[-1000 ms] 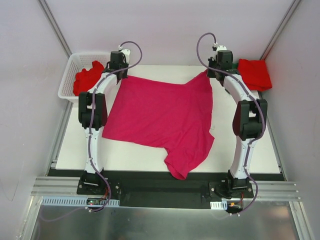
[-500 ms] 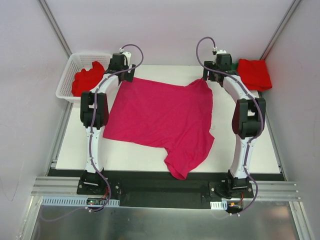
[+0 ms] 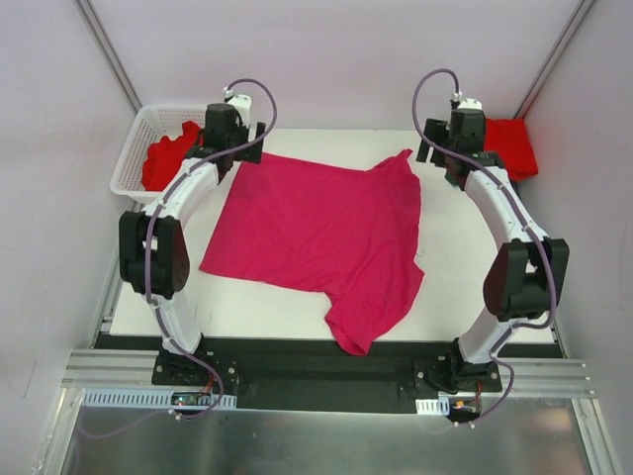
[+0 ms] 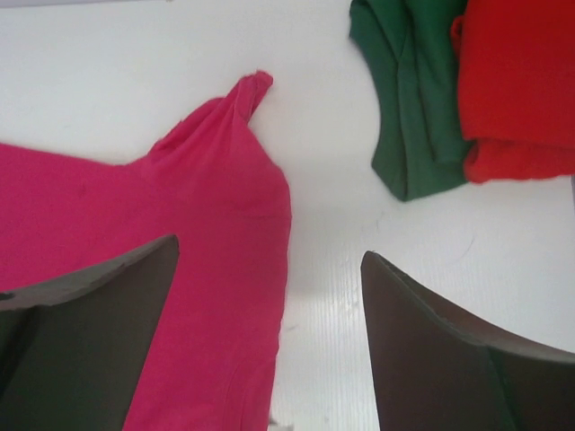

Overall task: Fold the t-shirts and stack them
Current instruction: Flatten out the tshirt

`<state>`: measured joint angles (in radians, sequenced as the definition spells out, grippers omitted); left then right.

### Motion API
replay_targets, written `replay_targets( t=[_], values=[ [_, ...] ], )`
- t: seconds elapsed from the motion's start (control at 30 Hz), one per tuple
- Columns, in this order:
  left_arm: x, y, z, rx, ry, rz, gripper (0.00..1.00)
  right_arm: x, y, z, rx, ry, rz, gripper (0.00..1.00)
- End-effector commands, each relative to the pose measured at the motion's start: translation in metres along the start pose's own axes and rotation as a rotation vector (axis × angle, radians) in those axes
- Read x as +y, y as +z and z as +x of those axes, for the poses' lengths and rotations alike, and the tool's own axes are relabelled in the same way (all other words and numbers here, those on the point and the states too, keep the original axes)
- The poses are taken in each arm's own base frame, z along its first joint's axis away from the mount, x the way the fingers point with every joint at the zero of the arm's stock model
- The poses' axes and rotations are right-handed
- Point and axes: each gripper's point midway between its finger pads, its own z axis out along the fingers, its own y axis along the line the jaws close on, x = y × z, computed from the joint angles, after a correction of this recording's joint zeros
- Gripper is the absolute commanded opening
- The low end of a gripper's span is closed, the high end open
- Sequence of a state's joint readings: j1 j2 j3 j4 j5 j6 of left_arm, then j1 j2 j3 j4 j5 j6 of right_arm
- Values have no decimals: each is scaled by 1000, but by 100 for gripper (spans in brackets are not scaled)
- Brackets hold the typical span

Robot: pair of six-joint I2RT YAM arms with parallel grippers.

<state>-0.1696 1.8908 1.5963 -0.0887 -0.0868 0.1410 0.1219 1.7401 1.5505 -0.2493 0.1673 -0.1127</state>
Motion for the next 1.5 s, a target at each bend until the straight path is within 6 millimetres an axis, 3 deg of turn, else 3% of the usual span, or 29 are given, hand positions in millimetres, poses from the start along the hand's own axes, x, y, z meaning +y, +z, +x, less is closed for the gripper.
replay_targets(
  t=[0.0, 0.07, 0.1, 0.3, 0.37, 0.47, 0.57, 0.8, 0.83, 0.97, 1.17, 1.47],
  values=[
    [-61, -37, 17, 10, -14, 161, 99, -3, -36, 31, 80, 98, -6, 86],
    [-80, -44, 35, 42, -13, 215, 97, 4, -52, 42, 107, 131, -34, 84],
    [-94, -49, 38, 46, -4, 238, 95, 3, -56, 62, 156, 125, -30, 83],
    [-135, -55, 68, 108, -11, 320, 68, 3, -84, 100, 213, 159, -49, 81],
    [-145, -51, 77, 131, -1, 332, 49, 2, -87, 116, 244, 169, -48, 79],
    [-149, -45, 86, 154, 0, 333, 9, 2, -88, 130, 277, 181, -54, 67],
    [-148, -41, 92, 169, 4, 320, 0, -1, -87, 135, 285, 186, -33, 60],
    [-147, -34, 106, 200, 19, 307, 0, 2, -51, 146, 337, 229, -19, 61],
    [-147, -33, 108, 206, 21, 305, 0, 3, -42, 155, 375, 263, -32, 61],
    [-144, -27, 119, 229, 41, 290, 0, 6, -27, 154, 398, 337, -78, 61],
    [-148, -19, 134, 277, 55, 301, 0, 4, -26, 143, 390, 336, -84, 62],
    [-149, -1, 151, 432, 80, 286, 0, -8, -29, 142, 384, 343, -69, 65]
  ],
)
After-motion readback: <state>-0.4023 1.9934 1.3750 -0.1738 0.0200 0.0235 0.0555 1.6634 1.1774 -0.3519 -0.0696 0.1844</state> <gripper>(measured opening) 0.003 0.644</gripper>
